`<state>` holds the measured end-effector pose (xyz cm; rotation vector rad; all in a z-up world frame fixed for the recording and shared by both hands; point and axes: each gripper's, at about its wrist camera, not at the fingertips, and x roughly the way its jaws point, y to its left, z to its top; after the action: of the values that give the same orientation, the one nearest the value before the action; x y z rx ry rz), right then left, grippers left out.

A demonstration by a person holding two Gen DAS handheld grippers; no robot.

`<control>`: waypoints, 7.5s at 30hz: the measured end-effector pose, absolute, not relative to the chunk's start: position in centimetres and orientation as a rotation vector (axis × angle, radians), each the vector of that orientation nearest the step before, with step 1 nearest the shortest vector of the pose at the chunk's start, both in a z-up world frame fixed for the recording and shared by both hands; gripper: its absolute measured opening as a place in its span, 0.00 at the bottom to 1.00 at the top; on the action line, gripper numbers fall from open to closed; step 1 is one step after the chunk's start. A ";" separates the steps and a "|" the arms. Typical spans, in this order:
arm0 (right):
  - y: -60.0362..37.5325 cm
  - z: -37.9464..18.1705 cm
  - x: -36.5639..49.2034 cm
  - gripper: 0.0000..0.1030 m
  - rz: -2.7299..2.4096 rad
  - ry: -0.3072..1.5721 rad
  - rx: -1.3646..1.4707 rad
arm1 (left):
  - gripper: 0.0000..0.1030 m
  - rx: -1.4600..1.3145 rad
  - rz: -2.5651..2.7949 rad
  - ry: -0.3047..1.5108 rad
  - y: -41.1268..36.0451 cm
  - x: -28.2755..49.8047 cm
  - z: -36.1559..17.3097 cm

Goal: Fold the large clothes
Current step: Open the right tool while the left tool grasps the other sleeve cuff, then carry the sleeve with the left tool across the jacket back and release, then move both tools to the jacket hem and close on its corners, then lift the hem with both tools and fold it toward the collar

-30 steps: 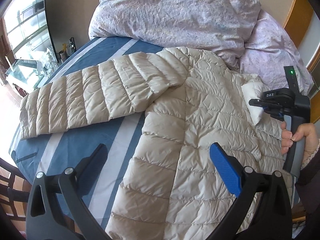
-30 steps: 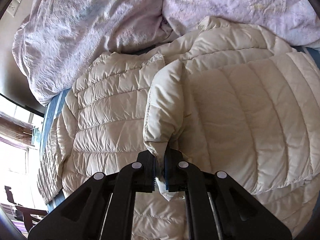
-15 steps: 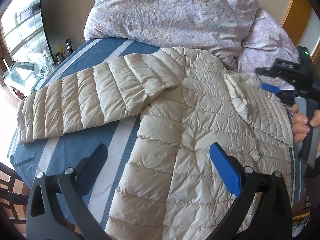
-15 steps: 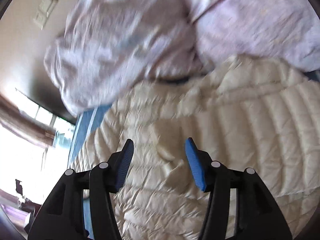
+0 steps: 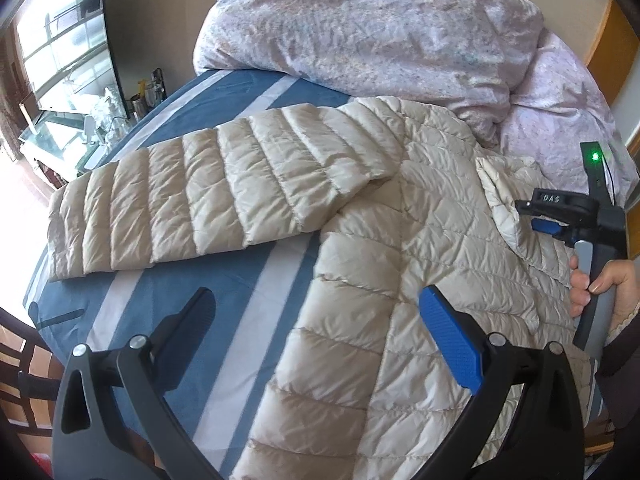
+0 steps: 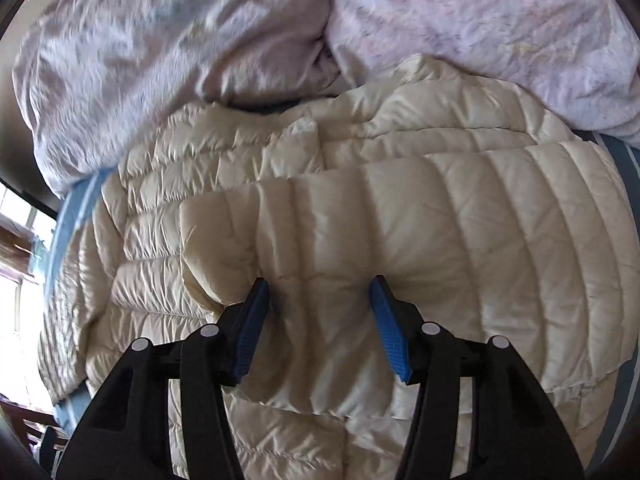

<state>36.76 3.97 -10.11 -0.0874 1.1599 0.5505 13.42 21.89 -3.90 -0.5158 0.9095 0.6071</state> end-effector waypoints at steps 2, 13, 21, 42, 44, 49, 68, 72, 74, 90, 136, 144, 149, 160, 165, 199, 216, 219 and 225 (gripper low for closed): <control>4.6 -10.7 36.6 0.54 0.525 1.162 -0.120 | 0.98 -0.524 0.624 0.909 22.5 13.0 -4.0; 5.5 -12.4 35.3 0.58 0.475 1.062 -0.220 | 0.98 -0.598 0.767 0.890 28.0 9.2 -4.7; 4.9 -12.5 34.8 0.59 0.491 1.053 -0.235 | 0.98 -0.635 0.870 0.905 34.3 6.8 -5.4; 5.4 -12.3 35.1 0.59 0.501 1.070 -0.251 | 0.70 -0.892 1.001 0.858 43.8 -0.5 -10.2; 5.4 -12.4 35.1 0.59 0.500 1.068 -0.249 | 0.63 -0.891 1.011 0.849 43.8 -0.6 -10.2; 5.4 -12.4 35.0 0.59 0.500 1.065 -0.247 | 0.45 -0.911 1.033 0.820 43.8 -1.1 -10.2; 5.5 -12.3 34.9 0.59 0.509 1.073 -0.250 | 0.03 -0.782 0.813 0.709 40.5 5.9 -1.9; 5.5 -12.3 35.1 0.59 0.511 1.076 -0.252 | 0.03 -0.735 0.661 0.666 37.5 11.1 1.8; 5.5 -12.2 35.2 0.60 0.513 1.078 -0.252 | 0.03 -0.719 0.571 0.663 35.4 14.2 3.1; 3.6 -10.4 37.0 0.60 0.617 1.157 -0.170 | 0.03 -0.557 0.276 0.840 21.8 28.9 1.9; -4.7 -5.9 36.9 0.25 0.729 1.063 0.033 | 0.62 -0.514 0.268 1.028 17.3 33.1 -4.1; -4.4 -10.6 38.1 0.23 0.598 1.188 -0.052 | 0.62 -0.481 0.290 1.051 17.8 32.3 -4.8; -4.0 -11.0 38.2 0.23 0.558 1.185 -0.078 | 0.62 -0.452 0.304 1.069 18.0 31.7 -5.3; -5.6 -9.4 37.4 0.35 0.618 1.257 -0.048 | 0.82 -0.396 0.343 1.072 18.8 27.5 -4.3; -10.4 -6.5 34.9 0.69 0.712 1.238 -0.048 | 0.83 -0.385 0.348 1.086 19.6 23.2 -3.9; -35.2 -12.2 24.4 0.64 0.726 1.676 0.231 | 0.71 -0.514 0.272 1.261 17.2 4.9 -10.0; -33.3 -14.6 22.9 0.27 0.847 1.773 0.301 | 0.33 -0.528 0.239 1.281 15.1 3.2 -10.0; -32.9 -14.0 23.2 0.18 0.872 1.756 0.291 | 0.18 -0.524 0.237 1.282 14.8 3.4 -9.8; -31.7 -11.9 24.3 0.12 0.921 1.685 0.268 | 0.04 -0.448 0.228 1.265 13.8 4.0 -8.5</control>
<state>24.25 -31.74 -11.87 0.2682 1.6853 0.9211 3.95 13.81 -8.48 -0.4479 1.2646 0.2278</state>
